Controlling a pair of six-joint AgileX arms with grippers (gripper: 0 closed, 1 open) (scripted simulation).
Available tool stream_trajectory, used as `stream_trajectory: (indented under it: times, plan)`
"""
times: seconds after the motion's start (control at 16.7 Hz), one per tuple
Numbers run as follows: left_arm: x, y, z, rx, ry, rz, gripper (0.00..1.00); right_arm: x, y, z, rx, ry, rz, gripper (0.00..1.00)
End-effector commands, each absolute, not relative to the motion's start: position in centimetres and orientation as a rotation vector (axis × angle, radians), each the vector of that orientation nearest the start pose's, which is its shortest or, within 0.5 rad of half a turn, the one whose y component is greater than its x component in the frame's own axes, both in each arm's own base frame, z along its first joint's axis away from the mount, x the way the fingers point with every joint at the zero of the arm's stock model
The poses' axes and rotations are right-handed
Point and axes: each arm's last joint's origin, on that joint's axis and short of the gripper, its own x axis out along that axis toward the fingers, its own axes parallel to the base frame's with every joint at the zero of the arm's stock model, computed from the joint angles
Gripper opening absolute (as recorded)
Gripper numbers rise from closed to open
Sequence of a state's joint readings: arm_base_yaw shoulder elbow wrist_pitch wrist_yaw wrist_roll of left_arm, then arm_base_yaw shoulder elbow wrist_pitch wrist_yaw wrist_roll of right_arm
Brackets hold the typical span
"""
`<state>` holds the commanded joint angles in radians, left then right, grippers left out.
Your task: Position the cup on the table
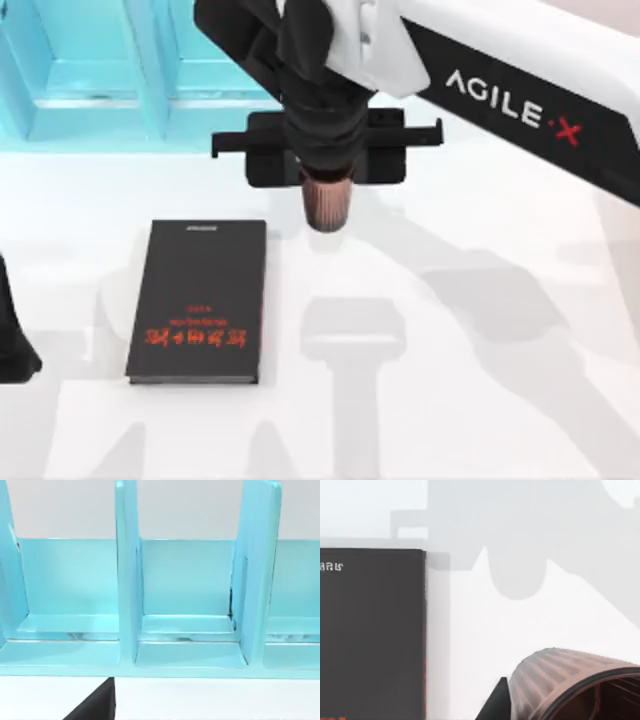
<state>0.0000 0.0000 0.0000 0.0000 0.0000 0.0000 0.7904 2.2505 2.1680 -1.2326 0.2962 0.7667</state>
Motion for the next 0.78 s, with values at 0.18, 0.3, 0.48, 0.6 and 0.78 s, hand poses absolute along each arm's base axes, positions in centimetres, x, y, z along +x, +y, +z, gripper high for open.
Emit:
stream_trajectory:
  times: [0.18, 0.3, 0.48, 0.6, 0.78]
  plan:
    - [10.6, -0.1, 16.0, 0.0, 0.0, 0.0, 1.0, 32.1, 28.2, 25.3, -0.025, 1.19, -0.027, 0.0]
    - [10.6, -0.1, 16.0, 0.0, 0.0, 0.0, 1.0, 31.1, 25.1, 25.1, -0.028, 1.192, -0.03, 0.0]
    - [10.6, -0.1, 16.0, 0.0, 0.0, 0.0, 1.0, 29.5, 21.4, 24.7, -0.026, 1.185, -0.03, 0.0]
    - [10.6, -0.1, 16.0, 0.0, 0.0, 0.0, 1.0, 28.7, 19.8, 24.6, -0.022, 1.173, -0.027, 0.0]
    - [10.6, -0.1, 16.0, 0.0, 0.0, 0.0, 1.0, 28.2, 18.8, 24.6, -0.018, 1.164, -0.024, 0.0]
